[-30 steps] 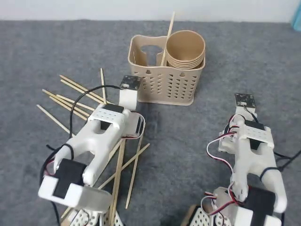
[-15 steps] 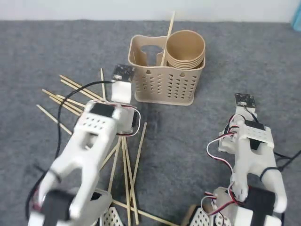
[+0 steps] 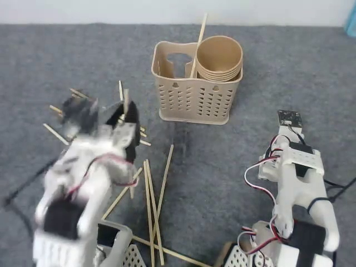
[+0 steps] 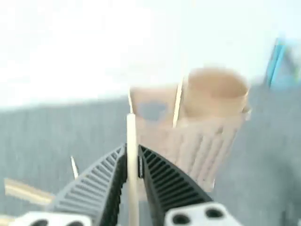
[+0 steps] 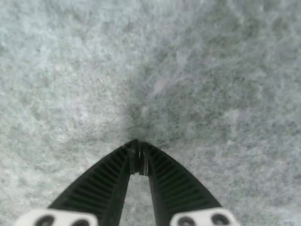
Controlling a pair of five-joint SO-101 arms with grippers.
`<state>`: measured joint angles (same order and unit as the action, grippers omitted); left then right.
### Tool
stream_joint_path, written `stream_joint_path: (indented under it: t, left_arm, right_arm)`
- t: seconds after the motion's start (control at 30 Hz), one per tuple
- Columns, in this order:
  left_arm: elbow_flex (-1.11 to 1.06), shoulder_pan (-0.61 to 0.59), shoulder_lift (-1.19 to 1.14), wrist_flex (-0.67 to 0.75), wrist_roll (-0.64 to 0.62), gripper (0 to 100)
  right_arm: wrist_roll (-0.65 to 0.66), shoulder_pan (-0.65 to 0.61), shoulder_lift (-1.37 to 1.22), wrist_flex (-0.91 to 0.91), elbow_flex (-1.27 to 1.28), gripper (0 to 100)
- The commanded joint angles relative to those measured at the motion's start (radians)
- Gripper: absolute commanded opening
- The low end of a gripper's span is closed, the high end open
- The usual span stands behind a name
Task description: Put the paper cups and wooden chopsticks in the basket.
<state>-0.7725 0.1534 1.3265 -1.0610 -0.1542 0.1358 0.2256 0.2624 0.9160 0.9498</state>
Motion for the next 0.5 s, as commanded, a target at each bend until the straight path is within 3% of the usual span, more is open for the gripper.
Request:
stream_joint_path:
  t: [0.0, 0.1, 0.3, 0.47]
  left_arm:
    - [-0.041, -0.008, 0.178, 0.109, 0.002, 1]
    - [-0.163, -0.008, 0.321, 0.307, 0.002, 1]
    - [-0.429, 0.002, 0.433, 0.936, 0.002, 1]
    - [-0.352, 0.038, 0.192, 1.085, 0.005, 1]
  right_arm:
    - [0.008, -0.004, 0.036, -0.015, -0.005, 1.6]
    - [0.008, -0.004, 0.036, -0.015, -0.005, 1.6]
    - [0.006, -0.004, 0.036, -0.015, -0.005, 1.6]
    - [0.006, -0.004, 0.036, -0.015, -0.005, 1.6]
